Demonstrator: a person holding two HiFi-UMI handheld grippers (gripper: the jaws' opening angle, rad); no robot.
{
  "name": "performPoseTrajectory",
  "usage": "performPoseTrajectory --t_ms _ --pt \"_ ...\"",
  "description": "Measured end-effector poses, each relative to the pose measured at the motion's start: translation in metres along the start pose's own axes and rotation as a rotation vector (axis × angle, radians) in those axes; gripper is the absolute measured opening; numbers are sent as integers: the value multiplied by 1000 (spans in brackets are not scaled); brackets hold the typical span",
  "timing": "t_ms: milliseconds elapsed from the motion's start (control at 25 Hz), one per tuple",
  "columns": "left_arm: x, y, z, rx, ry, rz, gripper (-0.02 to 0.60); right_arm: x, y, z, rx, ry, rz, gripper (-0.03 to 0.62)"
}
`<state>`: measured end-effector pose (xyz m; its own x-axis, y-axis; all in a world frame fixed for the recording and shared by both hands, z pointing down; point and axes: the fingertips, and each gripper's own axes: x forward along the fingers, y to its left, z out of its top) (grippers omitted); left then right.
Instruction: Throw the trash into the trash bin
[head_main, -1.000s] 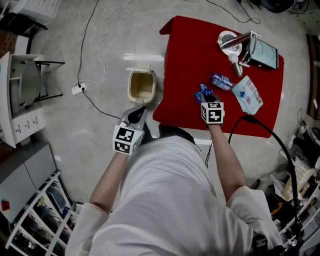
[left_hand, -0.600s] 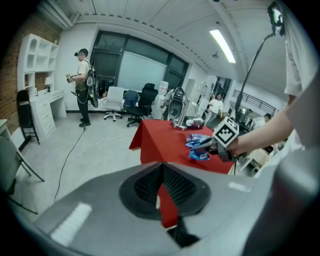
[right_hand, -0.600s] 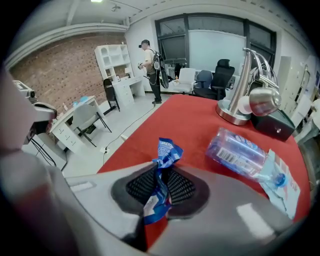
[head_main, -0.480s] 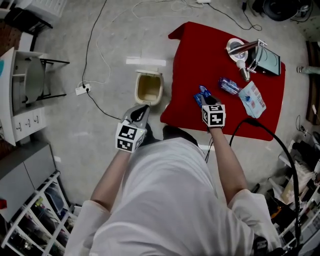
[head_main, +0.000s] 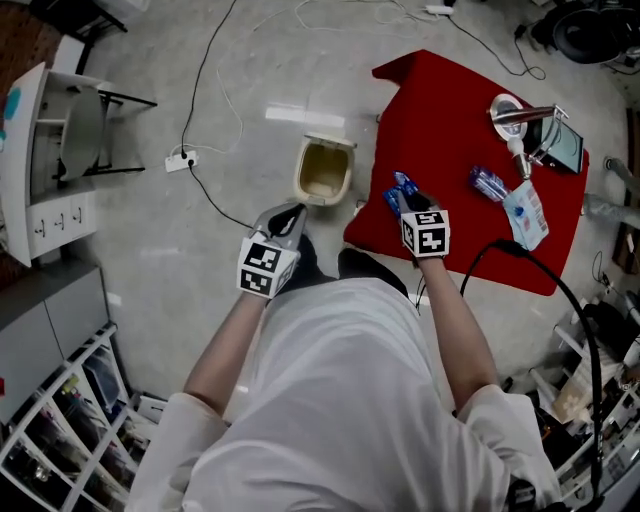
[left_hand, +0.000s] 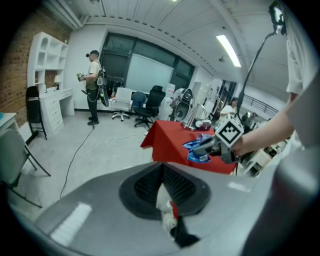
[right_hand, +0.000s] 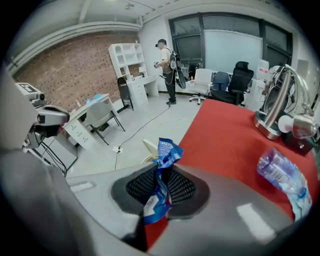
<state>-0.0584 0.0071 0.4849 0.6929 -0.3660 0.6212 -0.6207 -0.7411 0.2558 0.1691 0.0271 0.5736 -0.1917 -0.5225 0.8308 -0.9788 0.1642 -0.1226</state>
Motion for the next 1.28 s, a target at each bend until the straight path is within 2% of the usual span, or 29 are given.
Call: performPoseTrajectory --t_ms 560,1000,1280 --pt "-40 69 -26 -46 22 56 4 52 111 39 -52 -2 151 52" --pt "-17 113 -58 -44 40 62 4 122 135 26 -17 47 179 52" --pt "19 142 -95 -19 60 44 4 193 139 -11 54 85 162 52"
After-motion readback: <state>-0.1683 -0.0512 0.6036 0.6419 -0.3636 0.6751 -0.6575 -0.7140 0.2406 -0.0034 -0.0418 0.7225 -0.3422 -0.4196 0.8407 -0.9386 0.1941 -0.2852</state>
